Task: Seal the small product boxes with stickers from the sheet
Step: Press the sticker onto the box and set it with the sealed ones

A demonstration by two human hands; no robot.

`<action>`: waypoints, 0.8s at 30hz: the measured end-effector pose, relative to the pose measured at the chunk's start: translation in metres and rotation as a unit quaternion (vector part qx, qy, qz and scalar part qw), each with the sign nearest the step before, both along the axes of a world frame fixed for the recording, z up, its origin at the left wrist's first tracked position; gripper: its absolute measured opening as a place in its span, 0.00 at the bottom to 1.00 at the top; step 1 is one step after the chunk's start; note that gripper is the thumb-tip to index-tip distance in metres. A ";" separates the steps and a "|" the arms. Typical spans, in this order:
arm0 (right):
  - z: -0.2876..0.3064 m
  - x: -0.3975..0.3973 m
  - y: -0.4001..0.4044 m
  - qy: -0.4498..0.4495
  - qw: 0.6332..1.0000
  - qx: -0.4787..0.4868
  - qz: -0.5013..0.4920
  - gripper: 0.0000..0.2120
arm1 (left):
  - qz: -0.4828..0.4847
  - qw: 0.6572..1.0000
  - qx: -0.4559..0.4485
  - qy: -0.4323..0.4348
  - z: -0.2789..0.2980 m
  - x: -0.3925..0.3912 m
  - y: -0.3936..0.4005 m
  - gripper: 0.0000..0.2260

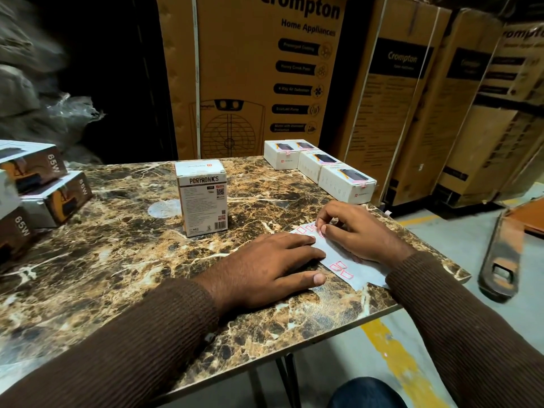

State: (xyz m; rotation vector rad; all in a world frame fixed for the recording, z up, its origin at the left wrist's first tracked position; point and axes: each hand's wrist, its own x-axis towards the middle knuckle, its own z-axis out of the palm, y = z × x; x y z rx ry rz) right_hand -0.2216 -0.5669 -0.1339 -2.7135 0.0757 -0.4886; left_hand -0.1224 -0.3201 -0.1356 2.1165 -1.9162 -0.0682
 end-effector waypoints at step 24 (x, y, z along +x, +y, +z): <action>0.003 -0.007 0.013 -0.019 0.998 0.028 -0.053 0.08 | -0.009 0.999 -0.027 -0.014 0.004 0.000 0.006 0.27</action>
